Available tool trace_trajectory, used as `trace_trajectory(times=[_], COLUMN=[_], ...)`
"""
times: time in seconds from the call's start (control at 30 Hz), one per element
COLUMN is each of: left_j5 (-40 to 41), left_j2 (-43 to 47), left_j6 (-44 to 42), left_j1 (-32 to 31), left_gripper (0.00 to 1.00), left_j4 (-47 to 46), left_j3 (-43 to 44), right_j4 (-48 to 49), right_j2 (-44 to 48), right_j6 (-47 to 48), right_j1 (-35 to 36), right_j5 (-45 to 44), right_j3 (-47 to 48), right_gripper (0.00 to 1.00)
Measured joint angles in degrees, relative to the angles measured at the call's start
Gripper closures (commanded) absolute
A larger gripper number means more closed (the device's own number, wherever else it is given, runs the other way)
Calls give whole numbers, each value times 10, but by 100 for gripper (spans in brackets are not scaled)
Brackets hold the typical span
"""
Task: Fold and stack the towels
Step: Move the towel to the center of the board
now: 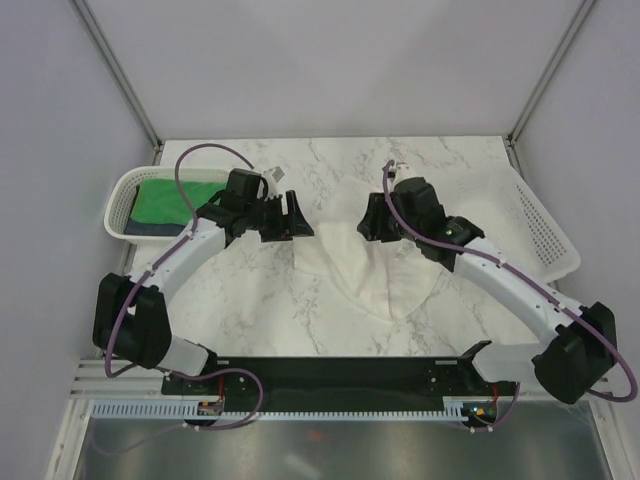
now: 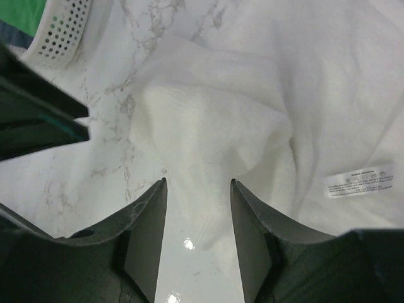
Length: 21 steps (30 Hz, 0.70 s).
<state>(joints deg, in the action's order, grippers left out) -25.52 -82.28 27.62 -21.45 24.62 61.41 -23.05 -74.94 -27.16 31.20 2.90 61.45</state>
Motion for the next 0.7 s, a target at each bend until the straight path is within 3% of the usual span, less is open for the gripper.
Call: trace_trajectory(times=[0.23, 0.43, 0.7], left_j5=[-5, -6, -13], left_j2=[-39, -44, -39], left_j6=[24, 47, 59], left_j1=[0, 17, 88], left_gripper=[22, 21, 21], left_j4=[-39, -51, -52], left_j3=[0, 2, 4], right_j4=[44, 56, 77], right_j2=[26, -28, -74], right_j6=[66, 132, 165], right_j1=[203, 367, 406], right_j5=[-163, -336, -459], right_j3=[-67, -123, -130], right_gripper=[39, 40, 39])
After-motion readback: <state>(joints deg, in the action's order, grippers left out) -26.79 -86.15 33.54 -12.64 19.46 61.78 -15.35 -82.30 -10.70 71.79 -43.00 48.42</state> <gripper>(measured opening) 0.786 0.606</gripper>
